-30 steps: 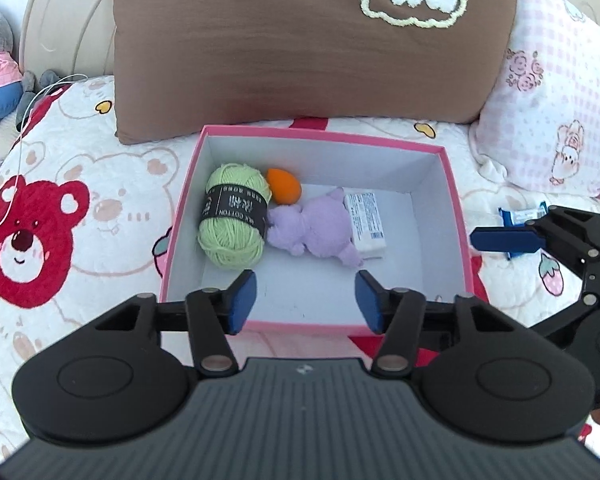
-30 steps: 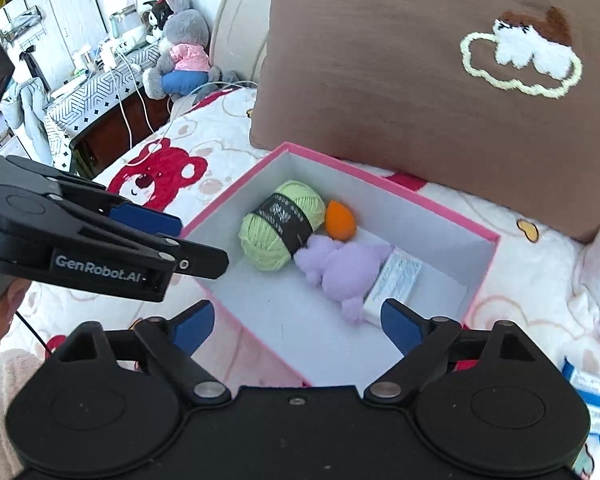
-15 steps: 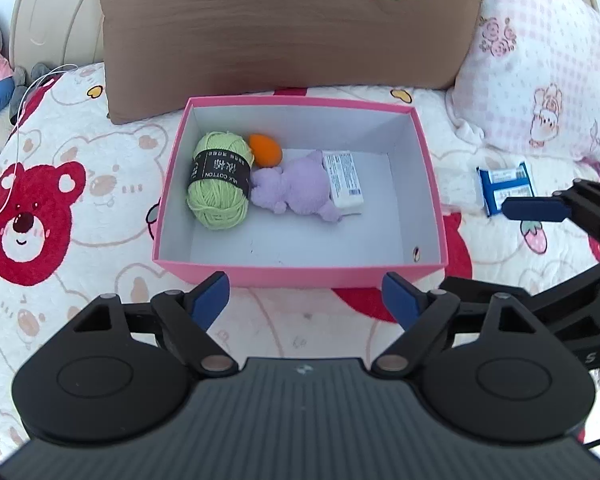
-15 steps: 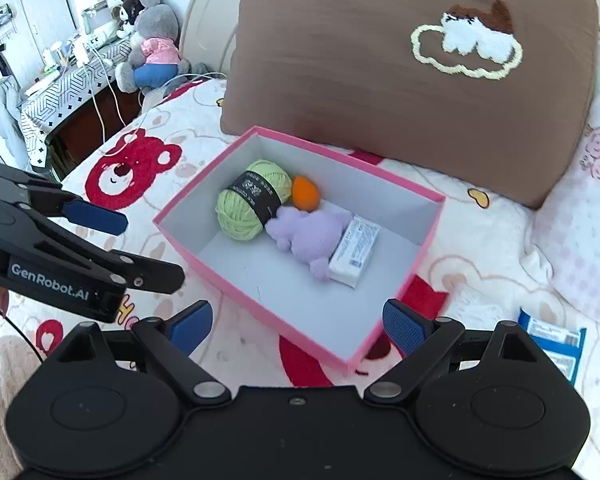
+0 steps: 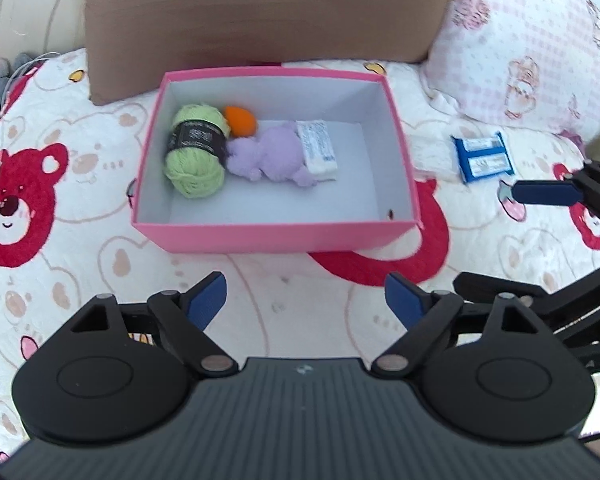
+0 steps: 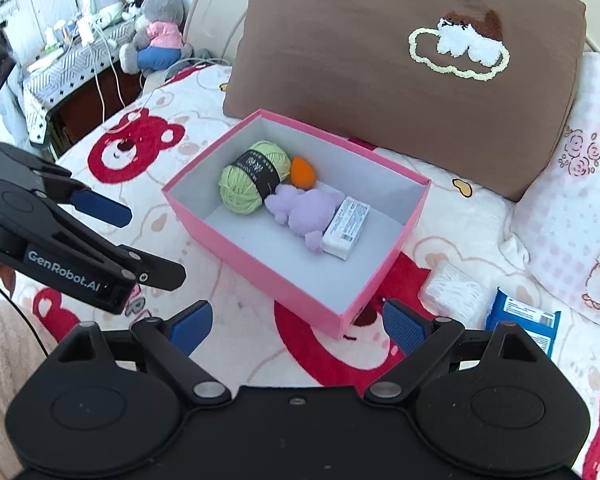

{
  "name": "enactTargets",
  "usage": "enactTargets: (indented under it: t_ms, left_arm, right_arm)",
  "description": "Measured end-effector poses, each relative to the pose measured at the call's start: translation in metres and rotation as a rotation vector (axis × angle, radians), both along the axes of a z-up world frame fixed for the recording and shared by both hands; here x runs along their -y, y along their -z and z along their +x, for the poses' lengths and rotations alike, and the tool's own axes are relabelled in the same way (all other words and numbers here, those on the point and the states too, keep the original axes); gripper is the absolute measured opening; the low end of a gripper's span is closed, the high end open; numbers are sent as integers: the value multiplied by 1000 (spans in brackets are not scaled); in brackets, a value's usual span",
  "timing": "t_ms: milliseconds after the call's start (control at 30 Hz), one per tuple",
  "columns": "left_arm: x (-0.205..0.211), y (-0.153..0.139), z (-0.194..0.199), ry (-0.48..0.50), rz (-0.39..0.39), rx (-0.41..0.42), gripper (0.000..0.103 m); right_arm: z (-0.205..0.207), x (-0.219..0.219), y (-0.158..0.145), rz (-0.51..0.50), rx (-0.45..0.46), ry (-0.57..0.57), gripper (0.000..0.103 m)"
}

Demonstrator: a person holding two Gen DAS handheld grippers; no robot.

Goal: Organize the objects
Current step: 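Move the left tool toward the blue wet-wipe pack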

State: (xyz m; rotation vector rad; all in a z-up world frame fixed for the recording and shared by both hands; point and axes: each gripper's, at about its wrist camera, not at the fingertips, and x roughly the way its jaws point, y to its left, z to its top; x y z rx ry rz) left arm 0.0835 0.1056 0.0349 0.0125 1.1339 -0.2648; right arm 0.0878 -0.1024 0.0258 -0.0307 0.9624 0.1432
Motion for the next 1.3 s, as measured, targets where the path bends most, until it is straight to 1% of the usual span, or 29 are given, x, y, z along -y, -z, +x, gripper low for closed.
enactTargets:
  t_ms: [133, 333, 467, 600, 767, 900, 967, 1100, 1200, 1300]
  left_arm:
    - [6, -1, -6, 20, 32, 10, 87]
    - [10, 5, -15, 37, 34, -4, 88]
    - [20, 12, -13, 54, 67, -27, 88]
    - [31, 13, -15, 62, 86, -31, 88]
    - [41, 16, -20, 52, 78, -43, 88]
    - [53, 21, -23, 46, 90, -47, 88]
    - [59, 24, -24, 48, 83, -57, 88]
    - [69, 29, -25, 46, 74, -74, 88]
    - [78, 33, -24, 42, 89, -88, 88]
    - [87, 35, -24, 46, 98, -83, 88]
  right_arm:
    - [-9, -3, 1, -26, -12, -6, 94]
    - [-20, 3, 11, -33, -50, 12, 94]
    - [-24, 12, 21, -20, -78, 46, 94]
    - [-30, 25, 26, 8, -88, 84, 94]
    - [-40, 39, 31, 10, -102, 129, 94]
    - [-47, 54, 36, 7, -116, 184, 94]
    - [-50, 61, 38, 6, -126, 209, 94]
    - [-54, 75, 44, -7, -149, 258, 94]
    - [-58, 82, 47, -39, -159, 280, 94]
    - [-62, 92, 48, -68, -168, 298, 94]
